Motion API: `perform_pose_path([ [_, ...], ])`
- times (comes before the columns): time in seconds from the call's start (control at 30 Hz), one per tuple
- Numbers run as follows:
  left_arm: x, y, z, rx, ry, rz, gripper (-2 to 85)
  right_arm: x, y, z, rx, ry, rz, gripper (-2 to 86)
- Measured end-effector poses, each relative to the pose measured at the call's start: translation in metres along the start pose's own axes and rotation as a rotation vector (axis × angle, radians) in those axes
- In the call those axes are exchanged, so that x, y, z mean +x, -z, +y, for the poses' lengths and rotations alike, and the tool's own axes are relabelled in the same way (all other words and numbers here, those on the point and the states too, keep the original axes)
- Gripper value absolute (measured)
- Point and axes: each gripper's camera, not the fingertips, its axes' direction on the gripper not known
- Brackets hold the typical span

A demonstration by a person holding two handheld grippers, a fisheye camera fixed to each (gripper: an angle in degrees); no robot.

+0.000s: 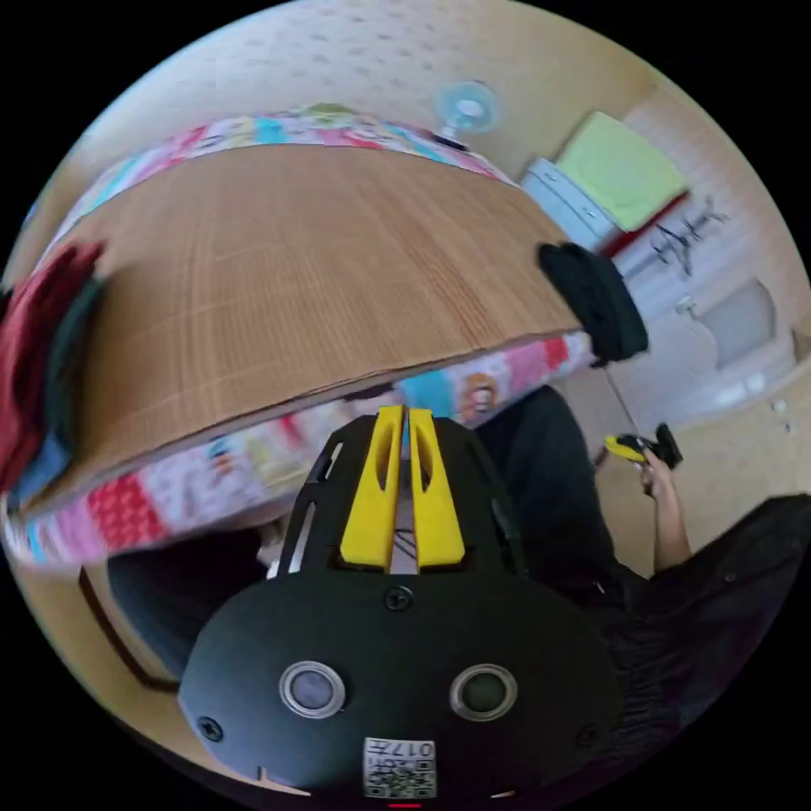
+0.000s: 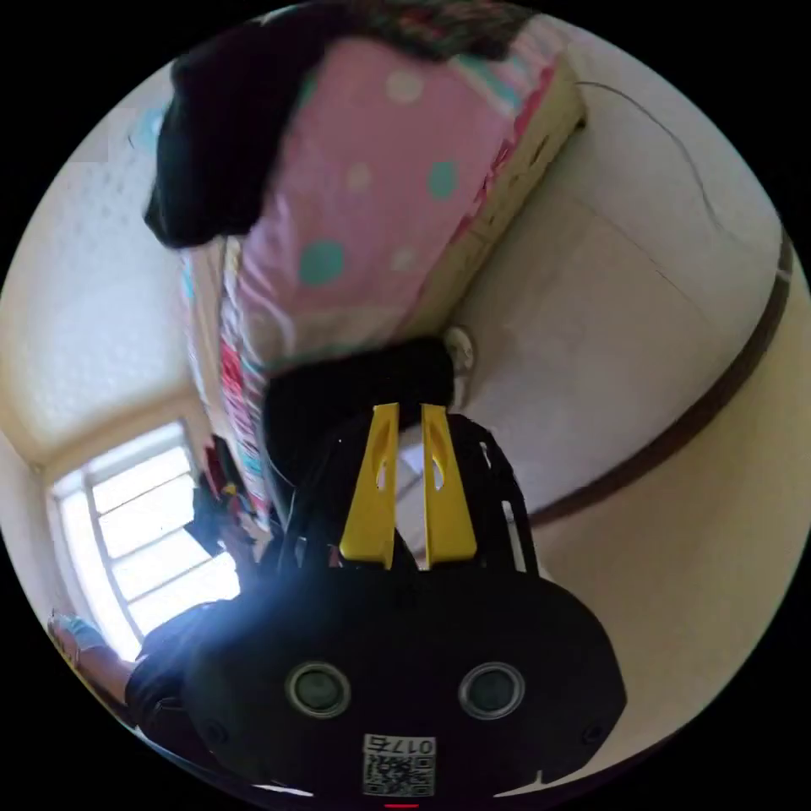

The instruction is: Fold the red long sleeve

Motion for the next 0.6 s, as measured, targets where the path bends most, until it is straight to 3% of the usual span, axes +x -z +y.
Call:
perform_pose_path([
  [0.07, -0.041, 0.040, 0.019, 0.091, 0.141, -0.075, 8.8, -0.040, -0.012, -0.015, -0.152, 0.054, 0.223, 4.6],
  [0.13, -0.083, 0.100, 0.039, 0.281, 0.296, -0.167, 11.5, -0.071, -0.015, -0.024, -0.203, 0.075, 0.313, 6.1],
  [0.23, -0.118, 0.160, 0.027, 0.417, 0.366, -0.251, 13.9, -0.123, -0.007, -0.027, -0.190, 0.139, 0.201, 8.0],
  [0.37, -0.150, 0.194, -0.034, 0.380, 0.367, -0.229, 15.9, -0.177, 0.000, -0.008, -0.174, 0.268, -0.152, 6.7],
  [0.53, -0.186, 0.147, -0.117, 0.074, 0.418, -0.353, 10.5, -0.200, -0.009, 0.009, -0.283, 0.274, -0.322, 3.3],
  [0.6, -0.188, 0.159, -0.124, 0.098, 0.444, -0.305, 7.2, -0.198, -0.009, 0.016, -0.332, 0.257, -0.335, 2.7],
])
